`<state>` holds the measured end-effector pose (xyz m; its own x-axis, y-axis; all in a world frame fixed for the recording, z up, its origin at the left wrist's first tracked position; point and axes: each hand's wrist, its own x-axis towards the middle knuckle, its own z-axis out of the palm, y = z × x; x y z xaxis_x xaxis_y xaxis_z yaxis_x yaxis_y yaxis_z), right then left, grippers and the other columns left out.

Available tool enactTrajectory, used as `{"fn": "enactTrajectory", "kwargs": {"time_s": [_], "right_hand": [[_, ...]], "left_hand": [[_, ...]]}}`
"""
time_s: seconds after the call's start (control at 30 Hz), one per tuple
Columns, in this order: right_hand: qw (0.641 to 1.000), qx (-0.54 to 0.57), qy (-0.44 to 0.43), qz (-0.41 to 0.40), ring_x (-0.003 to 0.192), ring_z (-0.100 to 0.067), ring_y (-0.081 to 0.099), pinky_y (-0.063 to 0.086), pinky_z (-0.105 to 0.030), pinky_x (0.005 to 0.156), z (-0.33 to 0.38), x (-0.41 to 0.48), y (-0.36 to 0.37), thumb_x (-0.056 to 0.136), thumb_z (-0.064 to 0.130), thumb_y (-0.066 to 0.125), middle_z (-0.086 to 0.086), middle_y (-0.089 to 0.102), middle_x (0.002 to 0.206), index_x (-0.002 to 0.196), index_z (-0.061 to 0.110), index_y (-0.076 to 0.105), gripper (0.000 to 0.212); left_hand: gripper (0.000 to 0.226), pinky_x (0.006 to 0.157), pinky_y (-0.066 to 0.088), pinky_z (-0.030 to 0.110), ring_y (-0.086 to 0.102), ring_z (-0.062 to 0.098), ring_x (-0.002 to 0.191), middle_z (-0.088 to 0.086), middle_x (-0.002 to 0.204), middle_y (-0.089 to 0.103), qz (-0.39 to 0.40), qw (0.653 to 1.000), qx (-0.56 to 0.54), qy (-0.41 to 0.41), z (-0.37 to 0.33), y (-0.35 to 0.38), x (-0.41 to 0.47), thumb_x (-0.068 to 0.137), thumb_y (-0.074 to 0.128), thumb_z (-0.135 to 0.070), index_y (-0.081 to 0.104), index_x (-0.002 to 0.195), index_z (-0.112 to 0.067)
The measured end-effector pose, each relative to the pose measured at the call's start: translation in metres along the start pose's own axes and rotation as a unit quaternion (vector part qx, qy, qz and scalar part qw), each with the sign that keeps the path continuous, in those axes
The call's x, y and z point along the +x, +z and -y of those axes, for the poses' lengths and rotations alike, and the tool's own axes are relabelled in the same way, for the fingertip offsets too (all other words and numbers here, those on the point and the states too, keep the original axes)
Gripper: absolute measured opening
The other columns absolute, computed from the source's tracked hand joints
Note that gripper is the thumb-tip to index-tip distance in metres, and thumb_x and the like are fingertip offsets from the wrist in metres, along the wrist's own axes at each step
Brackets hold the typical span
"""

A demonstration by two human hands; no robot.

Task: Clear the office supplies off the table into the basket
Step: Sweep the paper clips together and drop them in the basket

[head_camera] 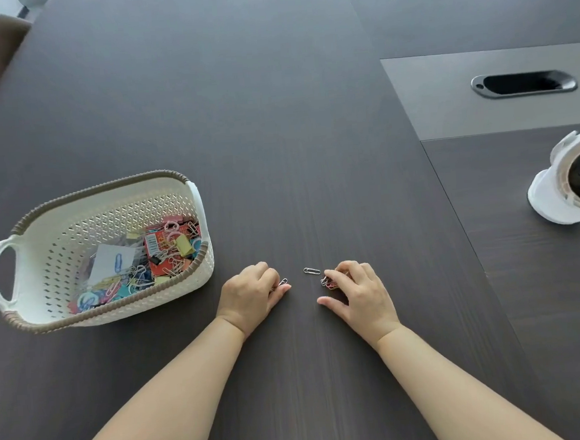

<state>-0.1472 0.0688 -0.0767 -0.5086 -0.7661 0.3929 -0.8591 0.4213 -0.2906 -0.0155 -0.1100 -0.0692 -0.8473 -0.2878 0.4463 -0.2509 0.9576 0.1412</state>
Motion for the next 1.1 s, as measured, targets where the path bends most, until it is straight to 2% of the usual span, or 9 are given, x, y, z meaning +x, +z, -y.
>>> {"fn": "enactTrajectory", "kwargs": {"time_s": [0.1, 0.17, 0.3, 0.57, 0.67, 0.73, 0.83, 0.97, 1.1], "right_hand": [[1.000, 0.001, 0.005, 0.003, 0.078, -0.015, 0.046, 0.050, -0.025, 0.058, -0.003, 0.007, -0.001, 0.073, 0.055, 0.051, -0.002, 0.060, 0.084, 0.082, 0.015, 0.064, 0.043], [1.000, -0.012, 0.003, -0.003, 0.066, -0.017, 0.053, 0.048, -0.023, 0.047, -0.004, 0.014, 0.000, 0.074, 0.056, 0.051, -0.001, 0.058, 0.073, 0.072, 0.015, 0.061, 0.042], [0.998, -0.055, -0.025, -0.022, 0.046, -0.016, 0.047, 0.038, -0.023, 0.036, -0.006, 0.014, 0.002, 0.078, 0.053, 0.051, 0.002, 0.048, 0.053, 0.054, 0.014, 0.048, 0.046], [0.995, -0.101, 0.011, -0.023, 0.032, -0.016, 0.039, 0.022, -0.017, 0.034, 0.002, 0.016, -0.001, 0.096, 0.052, 0.020, 0.003, 0.041, 0.041, 0.046, 0.016, 0.042, 0.065], [0.997, -0.056, 0.055, 0.014, 0.031, -0.017, 0.031, 0.020, -0.017, 0.035, 0.010, 0.018, -0.010, 0.095, 0.054, 0.020, 0.004, 0.039, 0.039, 0.046, 0.016, 0.040, 0.065], [0.996, -0.003, 0.087, 0.021, 0.037, -0.016, 0.026, 0.021, -0.021, 0.038, 0.022, 0.023, -0.021, 0.091, 0.052, 0.033, 0.007, 0.031, 0.043, 0.050, 0.019, 0.032, 0.052], [0.986, 0.105, 0.131, 0.020, 0.048, -0.021, 0.033, 0.028, -0.028, 0.048, 0.048, 0.045, -0.041, 0.086, 0.045, 0.048, 0.008, 0.030, 0.050, 0.056, 0.016, 0.033, 0.044], [0.972, 0.208, 0.108, -0.012, 0.049, -0.014, 0.032, 0.026, -0.023, 0.051, 0.100, 0.088, -0.073, 0.086, 0.044, 0.053, 0.010, 0.028, 0.048, 0.057, 0.015, 0.036, 0.044], [0.966, 0.252, 0.045, -0.021, 0.049, -0.017, 0.033, 0.027, -0.022, 0.049, 0.160, 0.129, -0.084, 0.083, 0.042, 0.058, 0.007, 0.036, 0.050, 0.057, 0.010, 0.046, 0.042]], "left_hand": [[0.037, 0.039, 0.036, 0.025, 0.051, 0.015, 0.050, -0.002, 0.058, 0.051, 0.004, 1.000, 0.018, 0.004, -0.003, 0.001, -0.002, 0.082, 0.049, -0.045, 0.052, 0.058, -0.017], [0.037, 0.039, 0.035, 0.024, 0.051, 0.014, 0.048, -0.003, 0.056, 0.050, 0.006, 1.000, 0.017, -0.004, -0.003, 0.001, -0.003, 0.080, 0.049, -0.046, 0.051, 0.056, -0.018], [0.039, 0.038, 0.033, 0.021, 0.050, 0.014, 0.044, -0.004, 0.051, 0.049, -0.003, 1.000, 0.000, -0.012, -0.004, 0.002, -0.004, 0.079, 0.050, -0.047, 0.051, 0.054, -0.017], [0.042, 0.036, 0.027, 0.017, 0.048, 0.014, 0.039, -0.003, 0.045, 0.047, 0.011, 1.000, -0.008, -0.013, -0.006, -0.002, -0.002, 0.079, 0.048, -0.045, 0.047, 0.049, -0.016], [0.042, 0.037, 0.027, 0.018, 0.047, 0.015, 0.038, -0.003, 0.045, 0.047, 0.040, 0.998, -0.034, -0.032, -0.007, -0.011, 0.000, 0.079, 0.046, -0.045, 0.047, 0.049, -0.016], [0.041, 0.039, 0.029, 0.021, 0.047, 0.016, 0.040, -0.003, 0.047, 0.047, 0.039, 0.995, -0.073, -0.051, -0.009, -0.025, 0.000, 0.080, 0.046, -0.044, 0.047, 0.051, -0.015], [0.041, 0.045, 0.029, 0.022, 0.041, 0.013, 0.047, -0.003, 0.052, 0.047, -0.008, 0.988, -0.144, -0.051, -0.011, -0.064, 0.007, 0.084, 0.049, -0.042, 0.046, 0.056, -0.013], [0.046, 0.049, 0.030, 0.019, 0.033, 0.008, 0.053, -0.001, 0.055, 0.047, -0.083, 0.983, -0.157, -0.038, 0.011, -0.135, 0.019, 0.090, 0.048, -0.043, 0.047, 0.058, -0.010], [0.046, 0.045, 0.034, 0.021, 0.039, 0.012, 0.048, -0.003, 0.054, 0.047, -0.107, 0.981, -0.114, -0.113, 0.073, -0.188, 0.015, 0.085, 0.050, -0.046, 0.050, 0.057, -0.009]]}}
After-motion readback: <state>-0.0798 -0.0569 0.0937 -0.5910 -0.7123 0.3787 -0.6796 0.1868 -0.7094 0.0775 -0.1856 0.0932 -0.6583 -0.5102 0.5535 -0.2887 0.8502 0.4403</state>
